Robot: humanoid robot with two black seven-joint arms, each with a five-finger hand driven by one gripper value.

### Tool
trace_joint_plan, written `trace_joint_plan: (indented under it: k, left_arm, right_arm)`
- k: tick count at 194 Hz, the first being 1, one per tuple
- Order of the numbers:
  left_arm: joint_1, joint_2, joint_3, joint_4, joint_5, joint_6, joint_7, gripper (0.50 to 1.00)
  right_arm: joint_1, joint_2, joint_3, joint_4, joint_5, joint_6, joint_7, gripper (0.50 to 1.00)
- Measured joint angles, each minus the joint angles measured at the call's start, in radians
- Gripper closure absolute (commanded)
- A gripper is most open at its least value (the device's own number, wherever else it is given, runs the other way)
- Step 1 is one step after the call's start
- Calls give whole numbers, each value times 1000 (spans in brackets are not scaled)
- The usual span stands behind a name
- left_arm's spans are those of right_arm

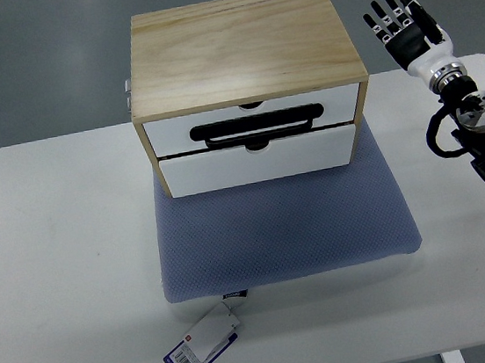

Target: Open wood drawer with right hand

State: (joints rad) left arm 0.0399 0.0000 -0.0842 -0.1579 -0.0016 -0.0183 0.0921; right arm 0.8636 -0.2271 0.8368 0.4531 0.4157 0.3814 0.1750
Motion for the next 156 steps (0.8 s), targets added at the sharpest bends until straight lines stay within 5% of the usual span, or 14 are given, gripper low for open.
trace_joint_plan:
  k: [101,156]
  left_arm:
    - [0,0,0,-5,0,-8,0,500]
    - [0,0,4,-9,1,-11,0,500]
  right_arm:
    - [3,-11,-20,8,-12,2,-6,554]
    - [93,-94,-54,50,-254,5,-22,554]
